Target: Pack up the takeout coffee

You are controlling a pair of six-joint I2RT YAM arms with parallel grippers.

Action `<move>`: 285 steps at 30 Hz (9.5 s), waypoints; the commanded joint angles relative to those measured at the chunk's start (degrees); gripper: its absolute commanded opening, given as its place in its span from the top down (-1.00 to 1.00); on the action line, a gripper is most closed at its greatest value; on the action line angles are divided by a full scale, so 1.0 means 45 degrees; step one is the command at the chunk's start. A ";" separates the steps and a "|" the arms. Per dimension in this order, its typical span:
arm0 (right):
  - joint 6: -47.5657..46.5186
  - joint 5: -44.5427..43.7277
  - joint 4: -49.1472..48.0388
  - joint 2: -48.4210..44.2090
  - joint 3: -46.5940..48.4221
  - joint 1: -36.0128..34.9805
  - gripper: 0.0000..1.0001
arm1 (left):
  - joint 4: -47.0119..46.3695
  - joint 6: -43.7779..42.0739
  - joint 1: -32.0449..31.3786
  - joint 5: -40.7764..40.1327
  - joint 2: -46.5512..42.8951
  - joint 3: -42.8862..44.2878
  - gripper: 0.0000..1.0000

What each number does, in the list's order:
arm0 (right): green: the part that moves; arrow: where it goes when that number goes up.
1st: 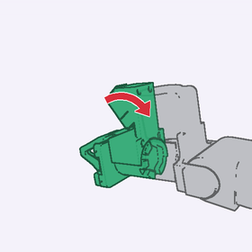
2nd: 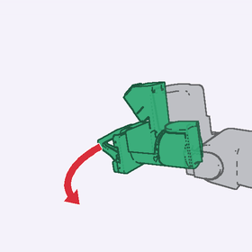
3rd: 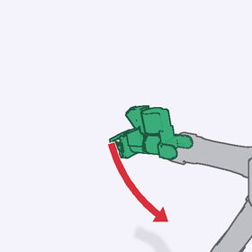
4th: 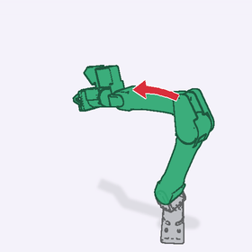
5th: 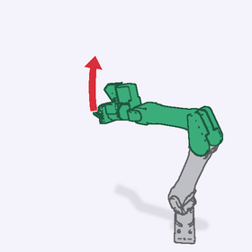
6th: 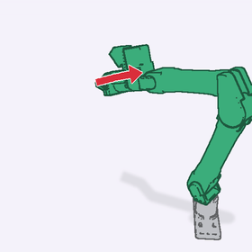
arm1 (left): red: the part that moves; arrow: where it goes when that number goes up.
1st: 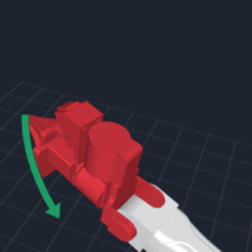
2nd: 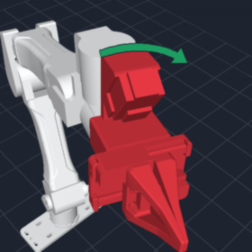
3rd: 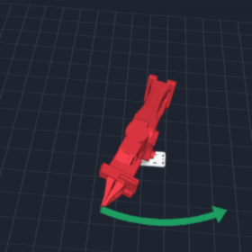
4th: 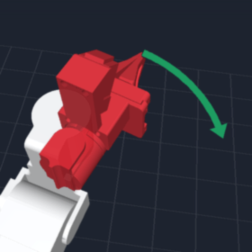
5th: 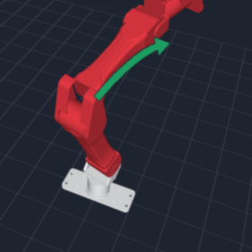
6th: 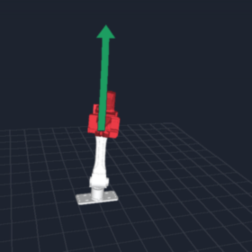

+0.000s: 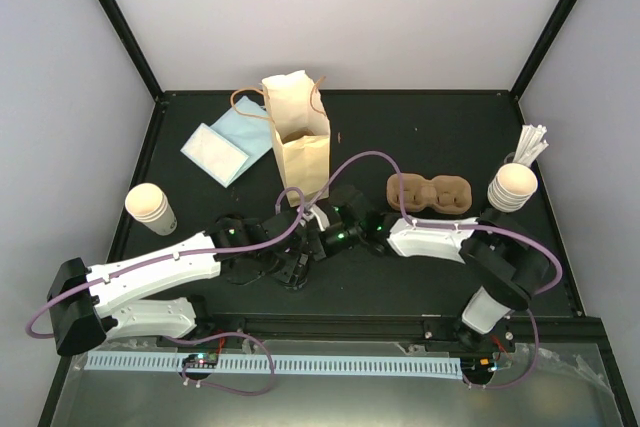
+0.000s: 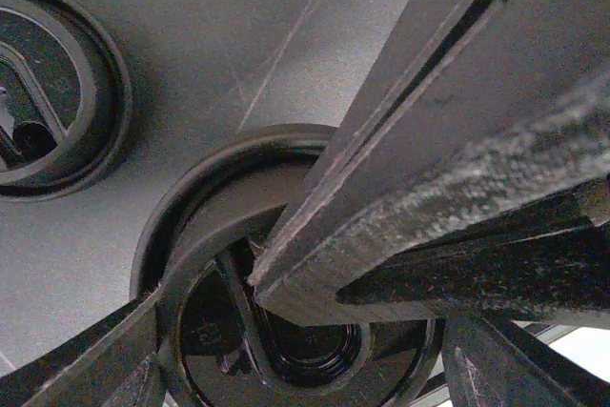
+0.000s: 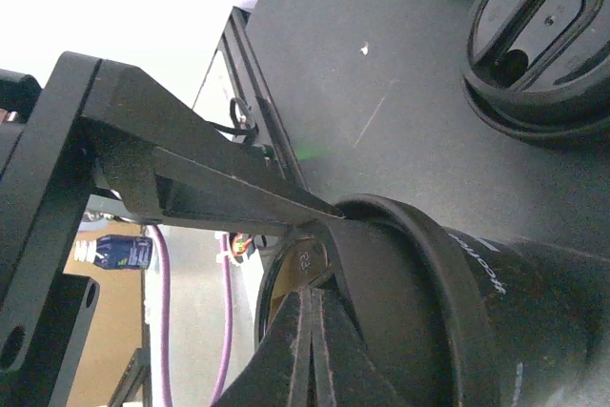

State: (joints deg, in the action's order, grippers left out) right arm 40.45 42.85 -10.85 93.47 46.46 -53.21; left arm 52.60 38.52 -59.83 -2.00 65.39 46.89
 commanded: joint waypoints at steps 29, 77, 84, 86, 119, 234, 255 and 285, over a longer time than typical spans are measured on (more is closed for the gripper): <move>-0.0023 -0.0504 0.0654 -0.1013 -0.0893 0.0772 0.98 | 0.1436 -0.0065 -0.0297 0.1791 0.0958 -0.1224 -0.39; -0.0689 -0.2158 0.2772 0.1496 -0.1720 -0.0490 0.98 | 0.0777 0.0389 -0.0303 0.2075 0.1444 -0.1839 -0.37; 0.0009 -0.2074 0.1794 0.1577 -0.2501 -0.0538 0.98 | 0.0889 0.0550 -0.0298 0.1988 0.1378 -0.1847 -0.37; 0.0137 -0.2103 0.1674 0.1510 -0.2600 -0.0575 0.98 | 0.0890 0.0551 -0.0297 0.1978 0.1421 -0.1847 -0.37; -0.1195 -0.2063 0.4144 -0.1246 -0.2245 0.0282 0.98 | 0.0968 0.0546 -0.0300 0.1802 0.1412 -0.1871 -0.35; -0.1642 -0.3279 0.4548 -0.4946 -0.2210 0.2963 0.25 | -0.0138 -0.2138 0.1047 -0.1096 0.5937 0.5232 -0.42; -0.0845 -0.2277 0.2727 -0.3558 -0.2502 0.3378 0.40 | -0.0944 -0.3510 0.1050 0.0287 0.5924 0.3808 -0.38; -0.1523 -0.1900 0.2968 0.0046 -0.3075 0.3726 0.61 | -0.1942 -0.3809 0.1070 0.1150 0.6372 0.2833 -0.33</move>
State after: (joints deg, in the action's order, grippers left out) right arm 36.01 42.09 -4.45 86.06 36.82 -34.50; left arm 44.51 22.48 -53.95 -3.60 89.21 64.60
